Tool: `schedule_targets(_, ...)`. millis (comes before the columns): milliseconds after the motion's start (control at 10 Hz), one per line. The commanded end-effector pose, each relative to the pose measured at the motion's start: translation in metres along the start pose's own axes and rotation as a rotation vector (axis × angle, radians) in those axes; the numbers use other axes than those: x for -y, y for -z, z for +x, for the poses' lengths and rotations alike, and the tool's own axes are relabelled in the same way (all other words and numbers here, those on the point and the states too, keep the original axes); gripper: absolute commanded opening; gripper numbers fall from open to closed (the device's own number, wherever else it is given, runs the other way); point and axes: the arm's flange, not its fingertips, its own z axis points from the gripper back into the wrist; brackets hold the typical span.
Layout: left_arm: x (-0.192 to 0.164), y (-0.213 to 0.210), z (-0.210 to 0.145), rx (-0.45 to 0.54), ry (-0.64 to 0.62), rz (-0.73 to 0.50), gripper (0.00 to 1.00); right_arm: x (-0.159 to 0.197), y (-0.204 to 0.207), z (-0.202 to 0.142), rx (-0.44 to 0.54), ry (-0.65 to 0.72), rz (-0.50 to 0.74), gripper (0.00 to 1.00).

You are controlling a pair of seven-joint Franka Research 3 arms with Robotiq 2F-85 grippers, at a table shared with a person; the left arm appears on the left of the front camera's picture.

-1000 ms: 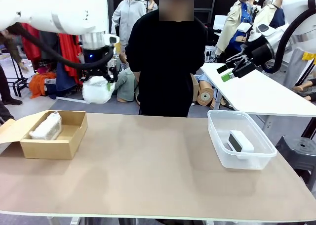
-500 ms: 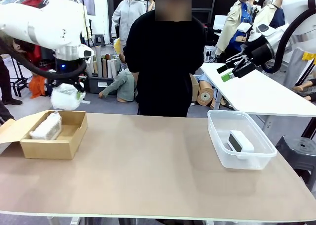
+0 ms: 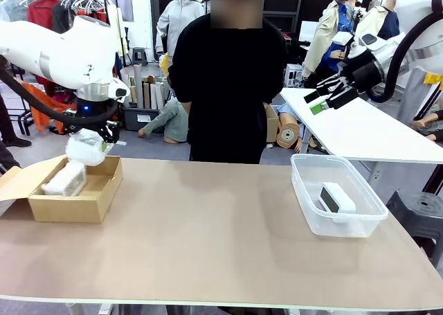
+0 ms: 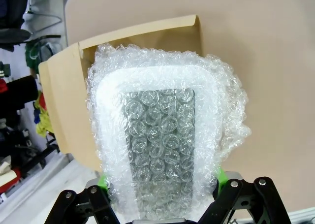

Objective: Separate and place wrapped and unwrapped clocks.
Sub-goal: If the picked Digital clock is wrapped, place it in the Package Box ; if not, place it in the Organizing box.

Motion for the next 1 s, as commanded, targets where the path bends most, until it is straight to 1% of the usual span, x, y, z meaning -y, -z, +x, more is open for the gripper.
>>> schedule_targets(0, -0.005, -0.001, -0.001, -0.012, 0.021, -0.008, 0.0, 0.0, -0.001, 0.002, 0.003, -0.003, -0.002, 1.0)
schedule_targets(300, -0.005, -0.001, -0.001, -0.012, 0.021, -0.008, 0.0, 0.0, -0.001, 0.002, 0.003, -0.003, -0.002, 1.0)
schedule_targets(400, 0.001, 0.001, -0.001, -0.008, 0.007, 0.0, 0.0, 0.0, -0.001, 0.002, 0.003, -0.003, -0.002, 1.0)
schedule_targets(500, 0.002, 0.01, -0.003, -0.018, 0.042, 0.001, 0.0, 0.0, -0.001, 0.002, 0.003, -0.003, -0.002, 1.0)
schedule_targets(600, -0.003, 0.021, -0.008, -0.029, 0.02, -0.037, 0.0, 0.0, -0.001, 0.002, 0.003, -0.003, -0.002, 1.0)
schedule_targets(700, -0.003, 0.028, -0.014, -0.014, 0.003, -0.05, 0.0, 0.0, -0.001, 0.002, 0.003, -0.003, -0.002, 1.0)
schedule_targets(900, -0.008, 0.044, -0.023, -0.008, -0.013, -0.05, 0.0, 0.0, -0.001, 0.002, 0.003, -0.003, -0.002, 1.0)
